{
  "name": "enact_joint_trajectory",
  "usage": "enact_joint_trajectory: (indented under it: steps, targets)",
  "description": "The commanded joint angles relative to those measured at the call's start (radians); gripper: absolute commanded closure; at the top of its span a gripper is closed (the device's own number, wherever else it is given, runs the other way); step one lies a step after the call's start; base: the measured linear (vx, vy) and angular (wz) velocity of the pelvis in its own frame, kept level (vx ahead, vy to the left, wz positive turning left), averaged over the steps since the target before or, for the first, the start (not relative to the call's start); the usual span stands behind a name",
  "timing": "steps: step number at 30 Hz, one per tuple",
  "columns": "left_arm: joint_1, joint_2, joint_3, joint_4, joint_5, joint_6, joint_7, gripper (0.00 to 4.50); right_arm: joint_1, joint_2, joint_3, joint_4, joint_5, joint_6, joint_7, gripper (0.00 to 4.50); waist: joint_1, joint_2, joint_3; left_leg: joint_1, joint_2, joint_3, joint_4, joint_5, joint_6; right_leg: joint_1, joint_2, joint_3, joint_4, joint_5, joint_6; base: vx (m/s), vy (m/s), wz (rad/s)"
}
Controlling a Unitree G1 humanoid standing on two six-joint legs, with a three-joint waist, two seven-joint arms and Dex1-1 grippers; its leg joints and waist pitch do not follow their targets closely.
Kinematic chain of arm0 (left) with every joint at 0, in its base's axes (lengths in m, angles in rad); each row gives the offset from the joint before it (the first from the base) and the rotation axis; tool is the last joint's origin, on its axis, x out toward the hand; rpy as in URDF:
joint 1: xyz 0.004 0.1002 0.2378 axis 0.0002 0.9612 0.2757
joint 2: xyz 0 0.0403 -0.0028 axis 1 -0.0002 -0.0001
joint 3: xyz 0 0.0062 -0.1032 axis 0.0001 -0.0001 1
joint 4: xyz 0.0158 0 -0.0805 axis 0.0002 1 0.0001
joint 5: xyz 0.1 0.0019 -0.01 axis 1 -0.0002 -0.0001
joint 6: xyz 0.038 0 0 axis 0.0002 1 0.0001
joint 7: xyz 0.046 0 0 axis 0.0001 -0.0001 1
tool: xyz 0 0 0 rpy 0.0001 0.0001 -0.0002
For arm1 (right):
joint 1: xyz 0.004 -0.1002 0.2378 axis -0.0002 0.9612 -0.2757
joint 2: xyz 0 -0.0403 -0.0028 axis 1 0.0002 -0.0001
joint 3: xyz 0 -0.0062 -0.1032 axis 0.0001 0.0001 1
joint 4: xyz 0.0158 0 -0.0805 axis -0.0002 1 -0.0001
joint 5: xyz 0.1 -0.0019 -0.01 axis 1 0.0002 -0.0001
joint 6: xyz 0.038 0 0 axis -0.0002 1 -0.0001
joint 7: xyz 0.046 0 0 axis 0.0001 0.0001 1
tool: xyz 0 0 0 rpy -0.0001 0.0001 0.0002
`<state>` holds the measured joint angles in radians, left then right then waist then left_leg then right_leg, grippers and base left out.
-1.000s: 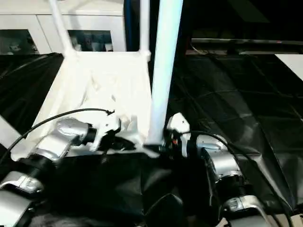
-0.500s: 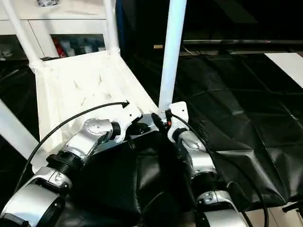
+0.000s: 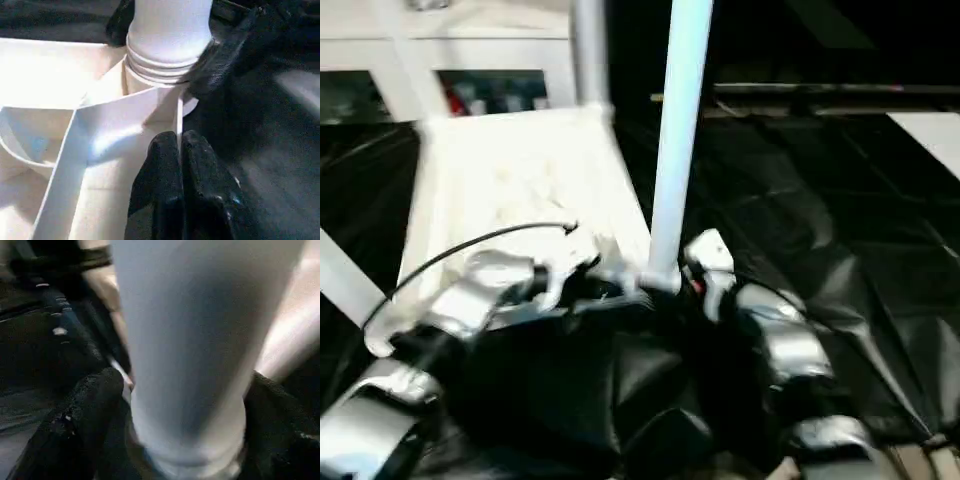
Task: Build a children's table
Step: Rotate leg to tighten
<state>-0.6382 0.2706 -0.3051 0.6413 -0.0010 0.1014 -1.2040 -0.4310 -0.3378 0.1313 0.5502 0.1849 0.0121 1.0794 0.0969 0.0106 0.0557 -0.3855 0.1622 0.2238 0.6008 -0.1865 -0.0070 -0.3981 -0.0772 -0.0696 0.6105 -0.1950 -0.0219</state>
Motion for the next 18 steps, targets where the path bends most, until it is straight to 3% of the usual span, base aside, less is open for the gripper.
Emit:
enact_joint_trajectory:
  steps: [1,7,18]
  targets:
    - [0.009,-0.005,-0.031,-0.057,-0.052,-0.022,-0.109,4.50,0.002,-0.019,0.021,-0.029,0.014,0.011,0.066,0.73,0.002,-0.014,-0.064,0.029,0.092,-0.046,-0.073,-0.194,0.067,0.038,-0.095,0.056,-0.076,-0.204,-0.234,0.000,0.000,0.00]
    - [0.034,0.056,-0.026,-0.084,-0.051,-0.021,-0.173,4.50,0.002,-0.042,0.042,-0.028,0.008,0.007,0.128,0.73,0.009,-0.017,-0.062,0.027,0.090,-0.047,-0.074,-0.193,0.048,0.037,-0.097,0.058,-0.075,-0.229,-0.221,0.000,0.000,0.00]
    - [0.047,0.053,-0.006,-0.086,-0.046,-0.034,-0.118,4.50,0.007,-0.027,0.047,-0.028,0.002,0.007,0.121,1.73,0.004,-0.017,-0.062,0.027,0.088,-0.047,-0.073,-0.191,0.044,0.037,-0.097,0.058,-0.078,-0.247,-0.214,0.000,0.000,0.00]
